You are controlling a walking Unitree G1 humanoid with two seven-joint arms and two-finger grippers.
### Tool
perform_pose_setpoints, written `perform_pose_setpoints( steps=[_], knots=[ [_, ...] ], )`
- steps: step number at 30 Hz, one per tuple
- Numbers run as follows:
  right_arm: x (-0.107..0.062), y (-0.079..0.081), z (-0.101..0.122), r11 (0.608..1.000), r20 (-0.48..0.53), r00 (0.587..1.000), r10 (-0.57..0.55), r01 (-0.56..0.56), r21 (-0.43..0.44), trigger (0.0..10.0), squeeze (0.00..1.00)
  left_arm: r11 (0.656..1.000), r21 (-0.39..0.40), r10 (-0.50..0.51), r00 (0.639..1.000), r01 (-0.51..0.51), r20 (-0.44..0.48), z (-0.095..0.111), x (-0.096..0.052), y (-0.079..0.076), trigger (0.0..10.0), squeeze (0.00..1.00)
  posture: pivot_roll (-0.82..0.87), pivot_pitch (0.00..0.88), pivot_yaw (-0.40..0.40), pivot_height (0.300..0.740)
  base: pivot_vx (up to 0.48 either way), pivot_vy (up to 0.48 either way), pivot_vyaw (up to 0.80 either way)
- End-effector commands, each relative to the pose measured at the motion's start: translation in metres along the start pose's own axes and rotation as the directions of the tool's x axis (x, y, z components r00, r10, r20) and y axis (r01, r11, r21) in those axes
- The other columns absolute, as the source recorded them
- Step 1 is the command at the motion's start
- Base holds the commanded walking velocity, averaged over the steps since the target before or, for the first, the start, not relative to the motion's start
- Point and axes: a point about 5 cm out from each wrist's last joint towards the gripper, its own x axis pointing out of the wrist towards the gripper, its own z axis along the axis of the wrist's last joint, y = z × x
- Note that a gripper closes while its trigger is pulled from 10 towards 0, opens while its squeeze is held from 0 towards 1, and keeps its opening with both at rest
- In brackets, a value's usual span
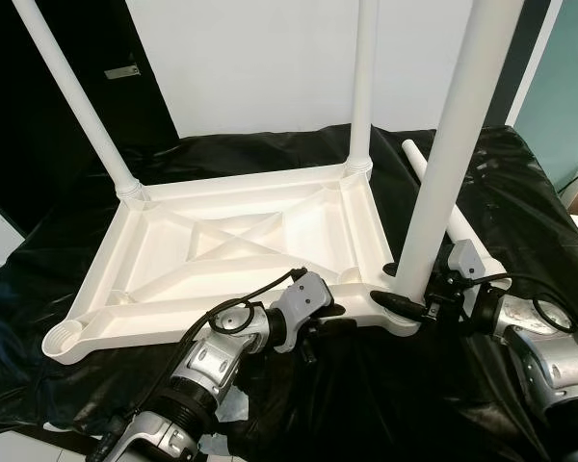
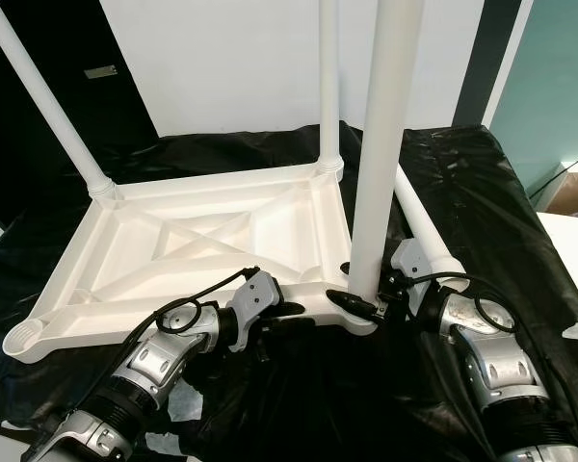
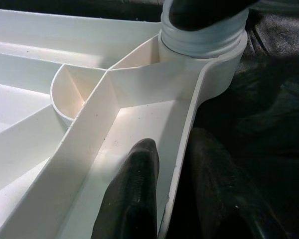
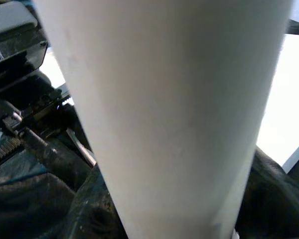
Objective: Building children table
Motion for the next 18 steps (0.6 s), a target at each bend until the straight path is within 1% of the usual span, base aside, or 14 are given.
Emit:
perform_pose_setpoints(
  steps=[1, 2, 3, 4, 5, 6, 7, 8, 9, 10, 11, 12, 15, 18],
  knots=[
    [-0.001, 0.006, -0.011, 0.994, -0.006, 0.997, -0.080, 0.081, 0.072, 0.0, 0.00, 0.993, -0.100, -0.078, 0.989, 0.066, -0.123, -0.034, 0.001, -0.018, 10.0, 0.00, -0.04, 0.000, 0.071, 0.740, 0.000, 0.000, 0.00],
    [-0.001, 0.006, -0.011, 0.994, -0.006, 0.997, -0.080, 0.081, 0.072, 0.0, 0.00, 0.993, -0.100, -0.078, 0.989, 0.066, -0.123, -0.034, 0.001, -0.018, 10.0, 0.00, -0.04, 0.000, 0.071, 0.740, 0.000, 0.000, 0.00],
    [0.002, 0.016, -0.009, 0.992, 0.036, 0.994, -0.105, 0.102, 0.072, 0.0, 0.00, 0.993, -0.099, -0.077, 0.989, 0.065, -0.123, -0.034, 0.001, -0.018, 10.0, 0.00, -0.04, 0.000, 0.072, 0.740, 0.000, 0.000, 0.00],
    [0.002, 0.016, -0.009, 0.992, 0.036, 0.994, -0.105, 0.102, 0.072, 0.0, 0.00, 0.993, -0.099, -0.077, 0.989, 0.065, -0.123, -0.034, 0.001, -0.018, 10.0, 0.00, -0.04, 0.000, 0.072, 0.740, 0.000, 0.000, 0.00],
    [0.007, 0.024, -0.004, 0.957, 0.111, 0.951, -0.287, 0.281, 0.073, 0.0, 0.00, 0.993, -0.096, -0.077, 0.989, 0.065, -0.124, -0.033, 0.001, -0.015, 10.0, 0.00, -0.04, 0.000, 0.072, 0.740, 0.000, 0.000, 0.00],
    [0.007, 0.024, -0.004, 0.957, 0.111, 0.951, -0.287, 0.281, 0.073, 0.0, 0.00, 0.993, -0.096, -0.077, 0.989, 0.065, -0.124, -0.033, 0.001, -0.015, 10.0, 0.00, -0.04, 0.000, 0.072, 0.740, 0.000, 0.000, 0.00],
    [0.008, 0.022, -0.004, 0.904, 0.119, 0.897, -0.426, 0.420, 0.076, 0.0, 0.00, 0.993, -0.094, -0.076, 0.989, 0.064, -0.125, -0.033, 0.001, -0.014, 10.0, 0.00, -0.05, 0.000, 0.067, 0.740, 0.000, 0.000, 0.00],
    [0.007, 0.018, -0.006, 0.851, 0.111, 0.844, -0.525, 0.519, 0.077, 0.0, 0.00, 0.994, -0.092, -0.074, 0.989, 0.063, -0.125, -0.032, 0.001, -0.014, 10.0, 0.00, -0.05, 0.000, 0.067, 0.740, 0.000, 0.000, 0.00],
    [0.007, 0.018, -0.006, 0.851, 0.111, 0.844, -0.525, 0.519, 0.077, 0.0, 0.00, 0.994, -0.092, -0.074, 0.989, 0.063, -0.125, -0.032, 0.001, -0.014, 10.0, 0.00, -0.05, 0.000, 0.067, 0.740, 0.000, 0.000, 0.00],
    [0.005, 0.017, -0.009, 0.789, 0.093, 0.784, -0.614, 0.609, 0.082, 0.0, 0.00, 0.994, -0.091, -0.073, 0.990, 0.062, -0.124, -0.032, 0.002, -0.013, 10.0, 0.00, -0.04, 0.000, 0.067, 0.740, 0.000, 0.000, 0.00],
    [0.005, 0.021, -0.012, 0.735, 0.078, 0.731, -0.678, 0.672, 0.085, 0.0, 0.00, 0.994, -0.091, -0.072, 0.990, 0.061, -0.123, -0.031, 0.002, -0.013, 10.0, 0.00, -0.04, 0.000, 0.070, 0.740, 0.000, 0.000, 0.00],
    [0.005, 0.025, -0.014, 0.709, 0.072, 0.705, -0.705, 0.700, 0.088, 0.0, 0.00, 0.994, -0.093, -0.072, 0.990, 0.061, -0.122, -0.031, 0.002, -0.014, 10.0, 0.00, -0.04, 0.000, 0.075, 0.740, 0.000, 0.000, 0.00],
    [0.005, 0.029, -0.016, 0.705, 0.078, 0.701, -0.709, 0.702, 0.101, 0.0, 0.00, 0.993, -0.096, -0.075, 0.989, 0.063, -0.127, -0.033, 0.000, -0.014, 10.0, 0.00, -0.04, 0.000, 0.088, 0.740, 0.000, 0.000, 0.00],
    [0.003, 0.028, -0.019, 0.714, 0.076, 0.710, -0.700, 0.695, 0.083, 0.0, 0.00, 0.994, -0.091, -0.079, 0.988, 0.067, -0.134, -0.033, -0.002, -0.013, 10.0, 0.00, -0.04, 0.000, 0.088, 0.740, 0.000, 0.000, 0.00]
  ],
)
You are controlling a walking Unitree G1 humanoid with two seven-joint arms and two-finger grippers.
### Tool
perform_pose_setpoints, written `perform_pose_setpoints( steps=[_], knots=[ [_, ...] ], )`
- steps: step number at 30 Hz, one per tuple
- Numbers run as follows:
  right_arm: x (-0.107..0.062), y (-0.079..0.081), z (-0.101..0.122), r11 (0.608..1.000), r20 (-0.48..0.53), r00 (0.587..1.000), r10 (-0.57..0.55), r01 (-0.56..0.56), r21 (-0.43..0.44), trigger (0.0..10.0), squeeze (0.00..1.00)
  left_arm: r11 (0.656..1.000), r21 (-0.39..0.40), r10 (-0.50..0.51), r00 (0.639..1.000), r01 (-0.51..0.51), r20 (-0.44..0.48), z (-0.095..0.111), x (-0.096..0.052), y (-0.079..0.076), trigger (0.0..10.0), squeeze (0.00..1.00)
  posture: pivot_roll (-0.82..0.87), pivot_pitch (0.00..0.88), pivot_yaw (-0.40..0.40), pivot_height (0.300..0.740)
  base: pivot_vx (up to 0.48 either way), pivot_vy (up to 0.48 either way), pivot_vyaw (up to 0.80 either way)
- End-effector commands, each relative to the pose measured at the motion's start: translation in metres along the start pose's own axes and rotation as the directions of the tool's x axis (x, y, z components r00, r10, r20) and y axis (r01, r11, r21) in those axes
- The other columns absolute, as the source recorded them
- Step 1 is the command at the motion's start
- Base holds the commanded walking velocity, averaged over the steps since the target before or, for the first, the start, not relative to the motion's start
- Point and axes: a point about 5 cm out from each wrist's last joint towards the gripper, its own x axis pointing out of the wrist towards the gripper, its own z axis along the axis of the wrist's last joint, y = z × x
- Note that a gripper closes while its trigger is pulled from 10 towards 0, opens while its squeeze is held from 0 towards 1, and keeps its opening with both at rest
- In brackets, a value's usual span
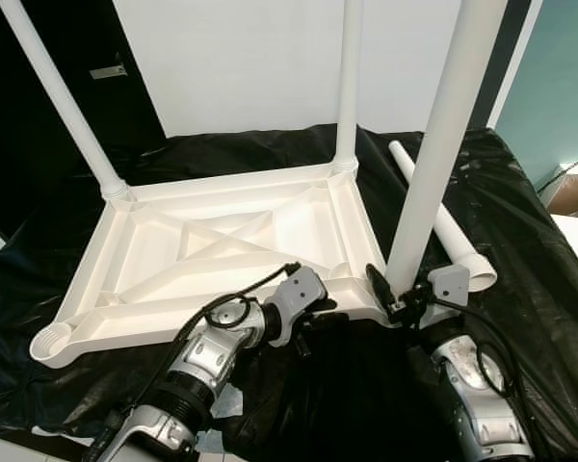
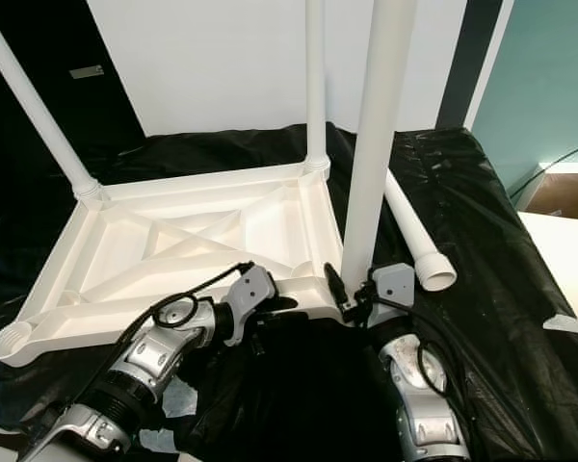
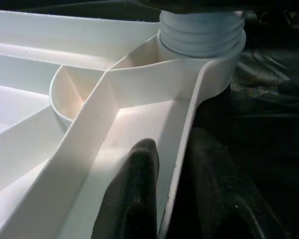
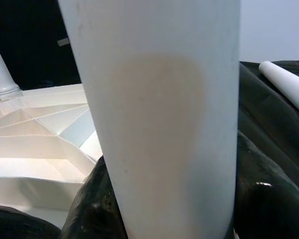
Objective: Building children table
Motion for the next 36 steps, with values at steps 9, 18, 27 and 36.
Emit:
perform_pose_setpoints(
  steps=[9, 18, 27, 36],
  knots=[
    [-0.007, -0.004, -0.012, 0.994, -0.079, 0.991, 0.111, -0.110, 0.006, 10.0, 1.00, 0.992, -0.078, -0.108, 0.987, 0.099, -0.120, -0.031, 0.002, -0.018, 10.0, 0.00, -0.05, 0.000, 0.090, 0.740, 0.000, 0.000, 0.00],
    [0.005, -0.036, -0.003, 0.880, -0.164, 0.876, 0.454, -0.470, -0.074, 10.0, 0.00, 0.991, -0.077, -0.121, 0.985, 0.112, -0.122, -0.032, 0.003, -0.018, 10.0, 0.00, -0.07, 0.000, 0.101, 0.740, 0.000, 0.000, 0.00],
    [0.009, -0.061, 0.012, 0.788, -0.231, 0.789, 0.570, -0.604, -0.121, 0.0, 0.00, 0.992, -0.074, -0.113, 0.986, 0.105, -0.119, -0.031, 0.003, -0.018, 10.0, 0.00, -0.06, 0.000, 0.089, 0.740, 0.000, 0.000, 0.00],
    [0.000, -0.065, 0.009, 0.750, -0.256, 0.736, 0.627, -0.659, -0.059, 0.0, 0.00, 0.991, -0.080, -0.113, 0.986, 0.104, -0.120, -0.033, 0.002, -0.019, 10.0, 0.00, -0.06, 0.000, 0.091, 0.740, 0.000, 0.000, 0.00]
  ],
)
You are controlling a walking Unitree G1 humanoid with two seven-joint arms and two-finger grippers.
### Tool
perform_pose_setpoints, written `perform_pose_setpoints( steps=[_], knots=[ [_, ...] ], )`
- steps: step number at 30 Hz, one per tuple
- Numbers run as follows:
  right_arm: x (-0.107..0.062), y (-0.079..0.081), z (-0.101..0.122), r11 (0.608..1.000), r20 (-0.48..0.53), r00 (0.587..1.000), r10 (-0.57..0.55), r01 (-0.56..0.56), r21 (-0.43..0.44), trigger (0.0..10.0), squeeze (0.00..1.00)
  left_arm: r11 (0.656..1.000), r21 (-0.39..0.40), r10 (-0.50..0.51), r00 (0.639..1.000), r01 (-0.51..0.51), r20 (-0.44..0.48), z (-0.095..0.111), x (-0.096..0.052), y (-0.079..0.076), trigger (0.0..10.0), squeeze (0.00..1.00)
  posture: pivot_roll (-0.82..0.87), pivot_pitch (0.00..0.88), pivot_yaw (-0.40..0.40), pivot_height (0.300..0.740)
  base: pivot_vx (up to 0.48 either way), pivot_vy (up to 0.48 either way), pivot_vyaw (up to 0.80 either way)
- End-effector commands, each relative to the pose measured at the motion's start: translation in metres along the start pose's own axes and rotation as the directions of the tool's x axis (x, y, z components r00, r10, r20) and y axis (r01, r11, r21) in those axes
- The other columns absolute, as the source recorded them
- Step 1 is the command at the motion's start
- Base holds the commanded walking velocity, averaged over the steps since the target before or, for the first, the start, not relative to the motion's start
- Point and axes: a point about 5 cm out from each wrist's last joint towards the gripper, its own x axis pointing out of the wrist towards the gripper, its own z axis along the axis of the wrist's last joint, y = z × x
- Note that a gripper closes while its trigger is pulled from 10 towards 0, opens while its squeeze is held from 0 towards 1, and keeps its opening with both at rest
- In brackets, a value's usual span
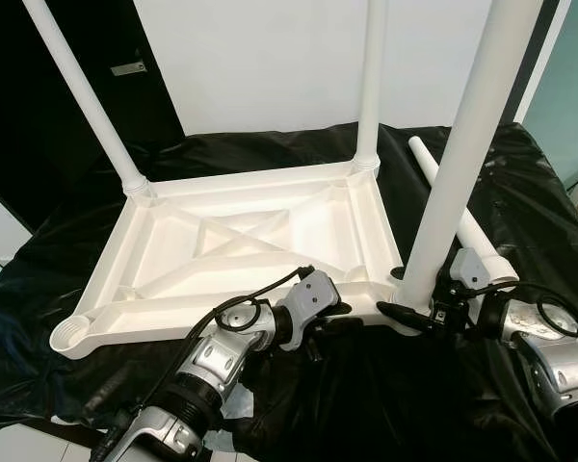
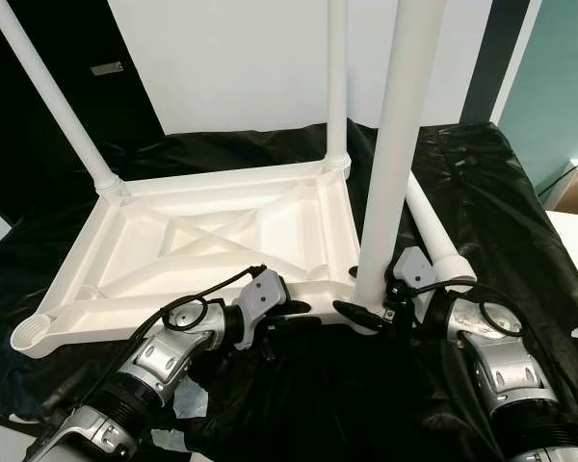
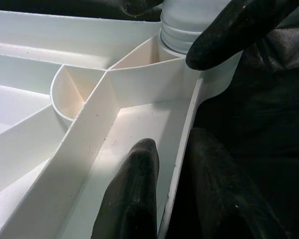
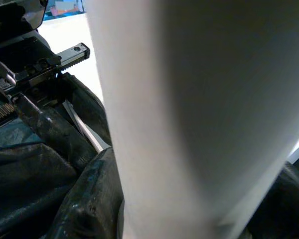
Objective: Building children table
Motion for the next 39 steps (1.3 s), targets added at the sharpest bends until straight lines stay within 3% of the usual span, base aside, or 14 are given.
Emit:
perform_pose_setpoints(
  steps=[1, 6, 8, 11, 17, 21, 22, 25, 26, 27, 28, 30, 31, 39],
  knots=[
    [-0.012, -0.001, -0.007, 0.998, -0.014, 1.000, -0.025, 0.026, 0.059, 0.0, 0.00, 0.992, -0.114, -0.073, 0.987, 0.056, -0.143, -0.041, -0.008, -0.013, 10.0, 0.00, -0.06, 0.000, 0.087, 0.740, 0.000, 0.000, 0.00],
    [-0.002, 0.025, -0.018, 0.961, 0.038, 0.970, -0.240, 0.231, 0.150, 0.0, 0.00, 0.992, -0.112, -0.066, 0.987, 0.050, -0.145, -0.040, -0.008, -0.012, 10.0, 0.00, -0.05, 0.000, 0.083, 0.740, 0.000, 0.000, 0.00],
    [0.000, 0.037, -0.024, 0.824, 0.032, 0.835, -0.549, 0.534, 0.191, 0.0, 0.00, 0.993, -0.111, -0.060, 0.988, 0.044, -0.145, -0.040, -0.008, -0.012, 10.0, 0.00, -0.04, 0.000, 0.075, 0.740, 0.000, 0.000, 0.00],
    [-0.005, 0.047, -0.031, 0.705, -0.011, 0.721, -0.693, 0.680, 0.202, 0.0, 0.00, 0.993, -0.110, -0.056, 0.988, 0.040, -0.145, -0.040, -0.009, -0.012, 10.0, 0.00, -0.03, 0.000, 0.074, 0.740, 0.000, 0.000, 0.00],
    [-0.005, 0.050, -0.036, 0.627, -0.048, 0.645, -0.762, 0.755, 0.192, 0.0, 0.00, 0.992, -0.118, -0.054, 0.987, 0.037, -0.151, -0.043, -0.012, -0.014, 10.0, 0.00, -0.03, 0.000, 0.073, 0.740, 0.000, 0.000, 0.00],
    [-0.002, 0.046, -0.033, 0.666, -0.033, 0.680, -0.732, 0.725, 0.176, 0.3, 0.00, 0.992, -0.118, -0.056, 0.987, 0.038, -0.152, -0.043, -0.011, -0.014, 10.0, 0.00, -0.04, 0.000, 0.071, 0.740, 0.000, 0.000, 0.00],
    [0.000, 0.046, -0.032, 0.690, -0.026, 0.702, -0.712, 0.706, 0.163, 9.3, 0.00, 0.992, -0.117, -0.057, 0.987, 0.039, -0.151, -0.043, -0.010, -0.014, 10.0, 0.00, -0.04, 0.000, 0.067, 0.740, 0.000, 0.000, 0.00],
    [0.002, 0.046, -0.030, 0.745, -0.007, 0.753, -0.658, 0.653, 0.138, 10.0, 0.00, 0.992, -0.116, -0.057, 0.988, 0.040, -0.146, -0.042, -0.008, -0.014, 10.0, 0.00, -0.04, 0.000, 0.063, 0.740, 0.000, 0.000, 0.00],
    [0.003, 0.046, -0.028, 0.769, 0.005, 0.774, -0.633, 0.628, 0.118, 10.0, 0.50, 0.992, -0.118, -0.057, 0.988, 0.041, -0.143, -0.041, -0.007, -0.015, 10.0, 0.00, -0.05, 0.000, 0.062, 0.740, 0.000, 0.000, 0.00],
    [0.003, 0.046, -0.028, 0.769, 0.005, 0.774, -0.633, 0.628, 0.118, 10.0, 0.50, 0.992, -0.118, -0.057, 0.988, 0.041, -0.143, -0.041, -0.007, -0.015, 10.0, 0.00, -0.05, 0.000, 0.062, 0.740, 0.000, 0.000, 0.00],
    [0.008, 0.046, -0.028, 0.839, 0.002, 0.846, -0.534, 0.529, 0.130, 10.0, 0.74, 0.991, -0.128, -0.060, 0.989, 0.042, -0.137, -0.042, -0.005, -0.016, 10.0, 0.00, -0.05, 0.000, 0.069, 0.740, 0.000, 0.000, 0.00],
    [0.008, 0.046, -0.028, 0.839, 0.002, 0.846, -0.534, 0.529, 0.130, 10.0, 0.74, 0.991, -0.128, -0.060, 0.989, 0.042, -0.137, -0.042, -0.005, -0.016, 10.0, 0.00, -0.05, 0.000, 0.069, 0.740, 0.000, 0.000, 0.00],
    [0.009, 0.047, -0.026, 0.881, 0.017, 0.884, -0.467, 0.463, 0.103, 10.0, 0.00, 0.990, -0.132, -0.062, 0.989, 0.044, -0.138, -0.043, -0.006, -0.017, 10.0, 0.00, -0.05, 0.000, 0.080, 0.740, 0.000, 0.000, 0.00],
    [0.004, 0.041, -0.028, 0.930, -0.010, 0.932, -0.362, 0.361, 0.066, 10.0, 0.00, 0.992, -0.116, -0.071, 0.983, 0.052, -0.168, -0.046, -0.012, -0.016, 10.0, 0.00, -0.02, 0.000, 0.094, 0.740, 0.000, 0.000, 0.00]
  ],
)
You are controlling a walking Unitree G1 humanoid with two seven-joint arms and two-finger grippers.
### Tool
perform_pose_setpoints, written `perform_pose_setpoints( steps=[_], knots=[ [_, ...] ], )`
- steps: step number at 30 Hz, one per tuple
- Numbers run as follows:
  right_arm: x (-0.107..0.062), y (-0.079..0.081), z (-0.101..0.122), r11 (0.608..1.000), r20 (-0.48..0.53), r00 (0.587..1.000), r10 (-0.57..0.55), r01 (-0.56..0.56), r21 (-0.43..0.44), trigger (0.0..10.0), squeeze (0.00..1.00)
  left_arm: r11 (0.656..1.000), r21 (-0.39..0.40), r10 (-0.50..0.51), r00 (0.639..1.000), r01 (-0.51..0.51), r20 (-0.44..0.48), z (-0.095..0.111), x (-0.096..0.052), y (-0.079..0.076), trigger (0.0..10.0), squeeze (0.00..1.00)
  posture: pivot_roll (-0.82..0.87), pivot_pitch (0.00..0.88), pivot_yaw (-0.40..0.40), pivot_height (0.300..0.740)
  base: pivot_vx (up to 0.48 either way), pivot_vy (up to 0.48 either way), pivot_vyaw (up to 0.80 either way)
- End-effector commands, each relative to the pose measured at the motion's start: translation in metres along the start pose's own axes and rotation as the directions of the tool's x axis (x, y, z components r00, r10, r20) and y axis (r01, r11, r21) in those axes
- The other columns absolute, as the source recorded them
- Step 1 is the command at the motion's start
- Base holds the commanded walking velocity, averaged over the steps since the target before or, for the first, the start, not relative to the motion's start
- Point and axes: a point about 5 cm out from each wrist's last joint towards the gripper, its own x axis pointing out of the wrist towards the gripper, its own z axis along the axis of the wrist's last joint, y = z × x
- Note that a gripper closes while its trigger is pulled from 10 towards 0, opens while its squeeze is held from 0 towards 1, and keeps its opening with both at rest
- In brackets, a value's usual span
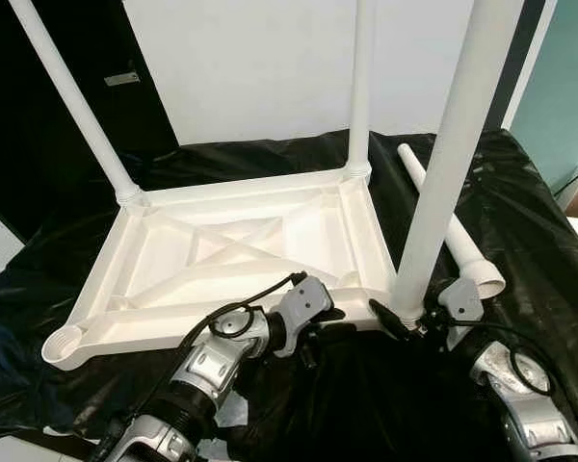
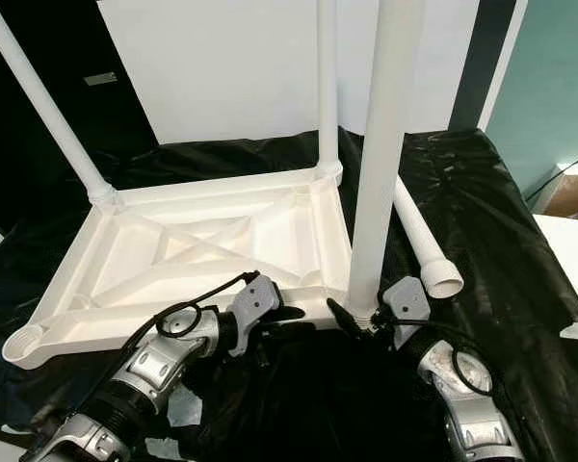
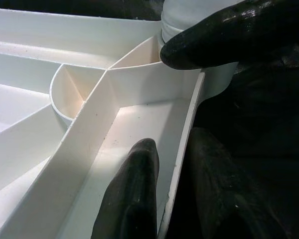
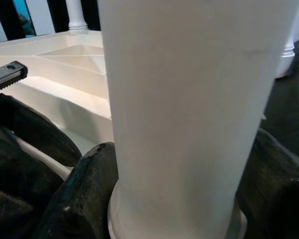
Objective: Building children table
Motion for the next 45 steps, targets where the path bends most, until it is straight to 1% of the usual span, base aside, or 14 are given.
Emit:
perform_pose_setpoints(
  steps=[1, 9, 10, 17, 18, 20, 21, 27, 37, 38, 39, 40, 43, 45],
  knots=[
    [-0.006, 0.001, -0.015, 0.999, -0.077, 0.997, 0.001, 0.002, 0.034, 10.0, 0.00, 0.994, -0.090, -0.073, 0.985, 0.059, -0.157, -0.038, -0.006, -0.013, 10.0, 0.00, -0.01, 0.000, 0.085, 0.740, 0.000, 0.000, 0.00],
    [-0.005, -0.002, -0.014, 0.999, -0.077, 0.997, 0.021, -0.018, 0.047, 10.0, 0.00, 0.994, -0.098, -0.068, 0.987, 0.054, -0.147, -0.036, -0.003, -0.014, 10.0, 0.00, -0.01, 0.000, 0.075, 0.740, 0.000, 0.000, 0.00],
    [-0.007, 0.000, -0.011, 0.996, -0.057, 0.995, 0.076, -0.073, 0.059, 0.0, 0.00, 0.994, -0.098, -0.067, 0.987, 0.053, -0.146, -0.036, -0.003, -0.014, 10.0, 0.00, -0.01, 0.000, 0.074, 0.740, 0.000, 0.000, 0.00],
    [-0.012, 0.012, -0.013, 0.982, -0.036, 0.991, 0.128, -0.122, 0.141, 0.0, 0.00, 0.994, -0.095, -0.064, 0.987, 0.051, -0.145, -0.036, -0.003, -0.013, 10.0, 0.00, -0.01, 0.000, 0.073, 0.740, 0.000, 0.000, 0.00],
    [-0.012, 0.016, -0.015, 0.984, -0.030, 0.999, -0.028, 0.033, 0.175, 0.0, 0.00, 0.994, -0.092, -0.063, 0.987, 0.050, -0.145, -0.035, -0.003, -0.012, 10.0, 0.00, -0.01, 0.000, 0.071, 0.740, 0.000, 0.000, 0.00],
    [-0.012, 0.016, -0.017, 0.976, -0.038, 0.993, -0.109, 0.114, 0.186, 0.0, 0.00, 0.995, -0.091, -0.063, 0.987, 0.050, -0.145, -0.035, -0.003, -0.012, 10.0, 0.00, -0.01, 0.000, 0.071, 0.740, 0.000, 0.000, 0.00],
    [-0.014, 0.012, -0.020, 0.936, -0.064, 0.951, -0.301, 0.308, 0.170, 0.0, 0.00, 0.995, -0.091, -0.060, 0.988, 0.047, -0.145, -0.035, -0.003, -0.012, 10.0, 0.00, 0.00, 0.000, 0.073, 0.740, 0.000, 0.000, 0.00],
    [-0.013, 0.006, -0.019, 0.854, -0.076, 0.869, -0.488, 0.494, 0.163, 0.0, 0.00, 0.994, -0.096, -0.062, 0.987, 0.048, -0.148, -0.036, -0.005, -0.013, 10.0, 0.00, 0.00, 0.000, 0.082, 0.740, 0.000, 0.000, 0.00],
    [-0.003, 0.010, -0.017, 0.863, -0.060, 0.873, -0.484, 0.487, 0.137, 0.0, 0.00, 0.995, -0.085, -0.056, 0.988, 0.044, -0.142, -0.032, -0.002, -0.010, 10.0, 0.00, -0.03, 0.000, 0.067, 0.740, 0.000, 0.000, 0.00],
    [0.000, 0.010, -0.017, 0.864, -0.067, 0.874, -0.481, 0.485, 0.132, 2.9, 0.00, 0.995, -0.086, -0.057, 0.988, 0.045, -0.141, -0.032, -0.002, -0.010, 10.0, 0.00, -0.03, 0.000, 0.067, 0.740, 0.000, 0.000, 0.00],
    [0.001, 0.010, -0.017, 0.870, -0.069, 0.879, -0.471, 0.476, 0.128, 9.0, 0.00, 0.995, -0.088, -0.058, 0.988, 0.046, -0.140, -0.033, -0.001, -0.011, 10.0, 0.00, -0.04, 0.000, 0.072, 0.740, 0.000, 0.000, 0.00],
    [0.003, 0.012, -0.015, 0.885, -0.058, 0.895, -0.443, 0.447, 0.132, 10.0, 1.00, 0.995, -0.089, -0.060, 0.988, 0.048, -0.141, -0.033, -0.001, -0.011, 10.0, 0.00, -0.04, 0.000, 0.073, 0.740, 0.000, 0.000, 0.00],
    [0.005, 0.015, -0.012, 0.902, -0.041, 0.912, -0.408, 0.409, 0.141, 10.0, 1.00, 0.995, -0.089, -0.062, 0.988, 0.050, -0.143, -0.034, -0.001, -0.012, 10.0, 0.00, -0.04, 0.000, 0.078, 0.740, 0.000, 0.000, 0.00],
    [0.008, 0.018, -0.009, 0.960, -0.020, 0.962, -0.271, 0.271, 0.068, 10.0, 1.00, 0.995, -0.084, -0.064, 0.987, 0.052, -0.144, -0.033, -0.002, -0.010, 10.0, 0.00, -0.04, 0.000, 0.084, 0.740, 0.000, 0.000, 0.00]
  ],
)
